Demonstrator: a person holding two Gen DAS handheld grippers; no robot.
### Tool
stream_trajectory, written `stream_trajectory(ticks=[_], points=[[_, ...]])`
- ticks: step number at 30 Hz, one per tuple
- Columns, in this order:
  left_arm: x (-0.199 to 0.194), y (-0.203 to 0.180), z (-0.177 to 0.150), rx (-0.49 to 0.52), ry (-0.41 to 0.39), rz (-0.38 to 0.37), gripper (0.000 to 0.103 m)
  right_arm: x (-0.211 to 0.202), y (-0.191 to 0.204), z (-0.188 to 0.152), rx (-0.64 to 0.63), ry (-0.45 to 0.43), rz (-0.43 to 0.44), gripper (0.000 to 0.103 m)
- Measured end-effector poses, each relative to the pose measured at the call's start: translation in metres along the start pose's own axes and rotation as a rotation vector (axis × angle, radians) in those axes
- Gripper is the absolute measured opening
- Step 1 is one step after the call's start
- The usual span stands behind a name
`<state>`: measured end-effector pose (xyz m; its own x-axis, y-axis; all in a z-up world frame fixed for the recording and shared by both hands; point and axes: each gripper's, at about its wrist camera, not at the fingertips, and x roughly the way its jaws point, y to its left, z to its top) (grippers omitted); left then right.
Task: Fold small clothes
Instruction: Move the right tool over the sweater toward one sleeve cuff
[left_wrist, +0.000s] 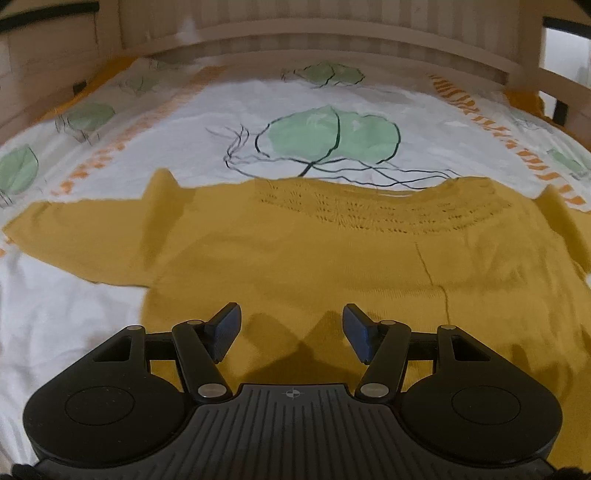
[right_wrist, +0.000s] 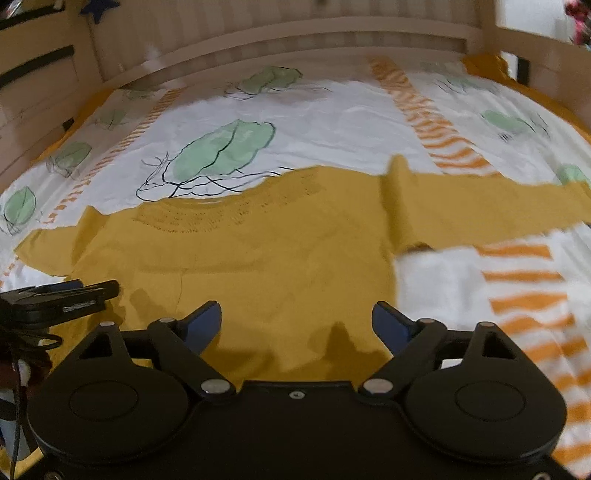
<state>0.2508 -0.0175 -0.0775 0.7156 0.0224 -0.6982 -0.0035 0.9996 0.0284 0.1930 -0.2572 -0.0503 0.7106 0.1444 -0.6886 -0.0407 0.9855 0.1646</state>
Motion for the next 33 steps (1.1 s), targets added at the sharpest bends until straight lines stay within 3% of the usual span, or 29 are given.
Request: stream_trajectory(ticks=[3, 7, 9, 11, 15, 24, 33], points=[[0.013, -0.003, 0.005, -0.044, 0.002, -0.035, 0.059, 0.013, 0.001, 0.003, 0.002, -0.001, -0.001, 0.082], [0.025, -0.016, 0.007, -0.031, -0.02, -0.059, 0.059, 0.018, -0.01, 0.002, 0.001, -0.004, -0.029, 0.082], [0.033, -0.024, 0.002, 0.002, -0.021, -0.032, 0.061, 0.017, -0.018, 0.002, 0.001, -0.011, -0.049, 0.082], [0.032, -0.031, -0.006, 0.046, -0.071, -0.008, 0.062, 0.017, -0.029, 0.002, 0.012, -0.018, -0.071, 0.082], [0.033, -0.032, -0.009, 0.043, -0.093, -0.002, 0.067, 0.016, -0.055, 0.004, 0.037, -0.033, -0.128, 0.082], [0.042, -0.031, -0.01, 0.017, -0.097, 0.012, 0.079, 0.016, -0.148, 0.024, 0.084, -0.093, -0.308, 0.082], [0.045, -0.031, -0.011, 0.009, -0.098, 0.013, 0.082, 0.03, -0.261, 0.061, 0.222, -0.088, -0.498, 0.081]])
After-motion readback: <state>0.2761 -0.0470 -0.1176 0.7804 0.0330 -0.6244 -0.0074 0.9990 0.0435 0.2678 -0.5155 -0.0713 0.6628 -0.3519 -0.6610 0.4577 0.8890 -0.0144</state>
